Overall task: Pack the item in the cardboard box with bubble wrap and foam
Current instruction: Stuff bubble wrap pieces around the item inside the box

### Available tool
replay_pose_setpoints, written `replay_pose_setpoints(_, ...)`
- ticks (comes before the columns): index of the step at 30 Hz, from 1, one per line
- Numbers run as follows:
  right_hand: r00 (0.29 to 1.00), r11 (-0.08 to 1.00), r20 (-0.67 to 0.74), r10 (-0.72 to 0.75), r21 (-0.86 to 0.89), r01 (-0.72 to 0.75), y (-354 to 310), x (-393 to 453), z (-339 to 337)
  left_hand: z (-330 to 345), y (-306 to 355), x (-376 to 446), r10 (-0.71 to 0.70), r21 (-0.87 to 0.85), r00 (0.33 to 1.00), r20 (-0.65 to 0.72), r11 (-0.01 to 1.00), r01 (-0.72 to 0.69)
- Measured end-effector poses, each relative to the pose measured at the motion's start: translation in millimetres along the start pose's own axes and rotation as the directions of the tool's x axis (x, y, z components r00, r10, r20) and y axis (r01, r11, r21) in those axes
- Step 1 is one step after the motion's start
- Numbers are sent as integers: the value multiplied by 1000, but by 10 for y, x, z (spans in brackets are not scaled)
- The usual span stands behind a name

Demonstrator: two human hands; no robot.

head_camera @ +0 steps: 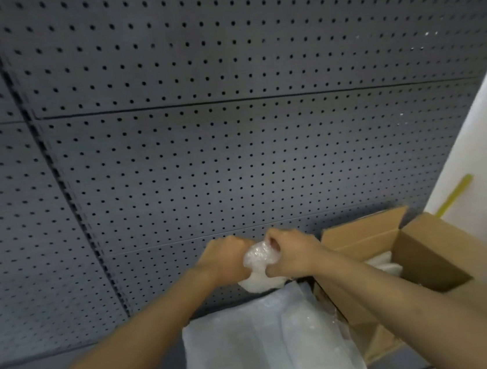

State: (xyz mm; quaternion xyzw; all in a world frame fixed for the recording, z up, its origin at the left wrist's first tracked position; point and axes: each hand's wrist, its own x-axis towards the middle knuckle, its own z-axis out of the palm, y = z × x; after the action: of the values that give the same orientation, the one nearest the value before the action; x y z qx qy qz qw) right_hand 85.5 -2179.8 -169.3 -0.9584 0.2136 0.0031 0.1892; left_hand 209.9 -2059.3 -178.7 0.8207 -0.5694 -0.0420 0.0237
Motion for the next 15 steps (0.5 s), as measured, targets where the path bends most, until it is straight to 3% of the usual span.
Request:
replay_pose_setpoints(6, 996, 994, -69, 64, 92, -57, 523, -347, -308, -268, 359, 304, 29, -95, 993, -115, 995, -40)
replay_pose_setpoints(10, 977, 947, -161, 140, 309, -85, 970, -564, -489, -396, 760, 526, 17, -310, 986, -167, 948, -69)
replay_pose_setpoints(15, 962, 741, -119, 248, 662, -109, 1591, -877, -760, -365, 1376, 819, 7, -743, 995, -96, 665, -76)
